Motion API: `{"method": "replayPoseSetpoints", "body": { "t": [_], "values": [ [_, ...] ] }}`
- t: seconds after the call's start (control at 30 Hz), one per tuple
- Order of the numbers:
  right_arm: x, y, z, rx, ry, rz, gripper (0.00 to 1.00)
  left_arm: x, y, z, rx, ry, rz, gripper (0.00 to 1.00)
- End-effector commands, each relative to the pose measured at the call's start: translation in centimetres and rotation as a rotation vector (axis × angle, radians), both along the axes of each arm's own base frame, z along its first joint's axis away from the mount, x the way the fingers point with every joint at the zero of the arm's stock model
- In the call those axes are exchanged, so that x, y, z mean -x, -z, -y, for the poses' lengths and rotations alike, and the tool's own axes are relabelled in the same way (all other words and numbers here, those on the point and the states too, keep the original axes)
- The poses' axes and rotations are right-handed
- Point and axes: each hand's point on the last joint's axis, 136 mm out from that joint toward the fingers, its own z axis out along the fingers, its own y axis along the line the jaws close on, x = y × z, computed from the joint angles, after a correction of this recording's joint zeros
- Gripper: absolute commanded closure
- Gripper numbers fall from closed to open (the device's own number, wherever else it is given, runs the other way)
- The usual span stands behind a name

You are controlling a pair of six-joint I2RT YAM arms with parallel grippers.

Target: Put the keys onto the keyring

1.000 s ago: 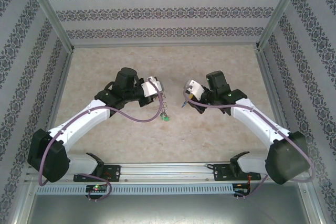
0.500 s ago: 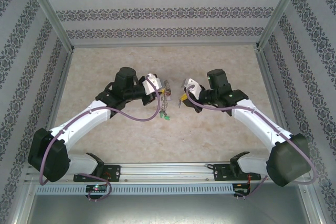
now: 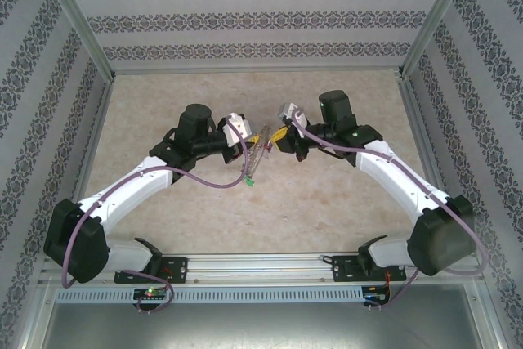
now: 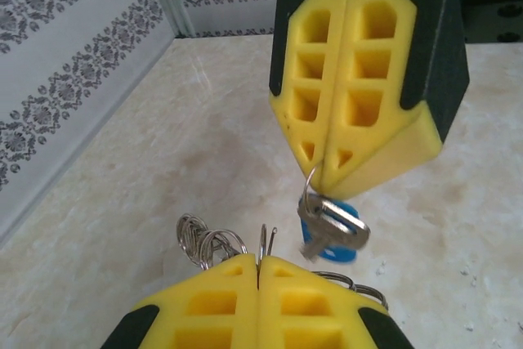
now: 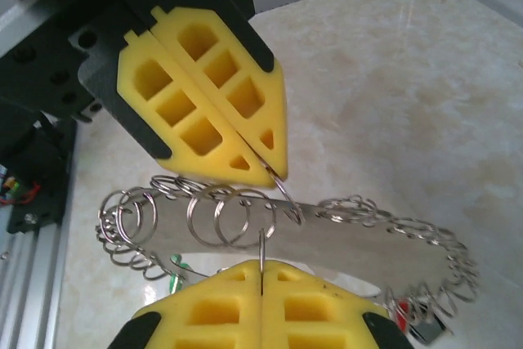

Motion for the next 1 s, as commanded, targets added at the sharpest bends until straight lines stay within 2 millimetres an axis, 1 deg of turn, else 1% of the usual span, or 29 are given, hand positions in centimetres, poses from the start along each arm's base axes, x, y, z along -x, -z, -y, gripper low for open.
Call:
{"method": "replayPoseSetpoints", "body": {
  "t": [0.0, 0.13, 0.27, 0.57, 0.73, 0.83, 0.97],
  "values": [
    [0.6, -1.5, -1.5, -0.063, -0.054, -0.074, 1.00, -0.9, -2.0, 0.6, 0.104, -0.046, 0.012, 1.00],
    [0.0, -1.1, -1.8, -0.058, -0.034, -0.105, 1.00, -0.7, -2.2, 0.8, 0.135, -0.036, -0.006, 1.00],
    [-1.1, -0.7, -1.6, -0.038, 0.021, -0.106, 1.00, -0.6, -2.3, 0.9, 0.136, -0.027, -0.003, 1.00],
    [-1.8, -1.1, -1.7, -0.080, 0.039, -0.123, 1.00, -0.3, -2.2, 1.0, 0.111, 0.000, -0.001, 1.00],
    [-2.4, -1.0, -1.2, -0.084, 0.068, -0.146, 1.00, -0.1, -2.7, 1.1, 0.126, 0.008, 0.021, 1.00],
    [-2.8, -1.1, -0.7, -0.103, 0.092, -0.165, 1.00, 0.3, -3.4, 1.0, 0.150, 0.020, 0.060, 1.00],
    [-2.6, -1.2, -0.6, -0.131, 0.074, -0.224, 1.00, 0.7, -4.2, 0.9, 0.174, 0.031, 0.096, 1.00]
  ]
}}
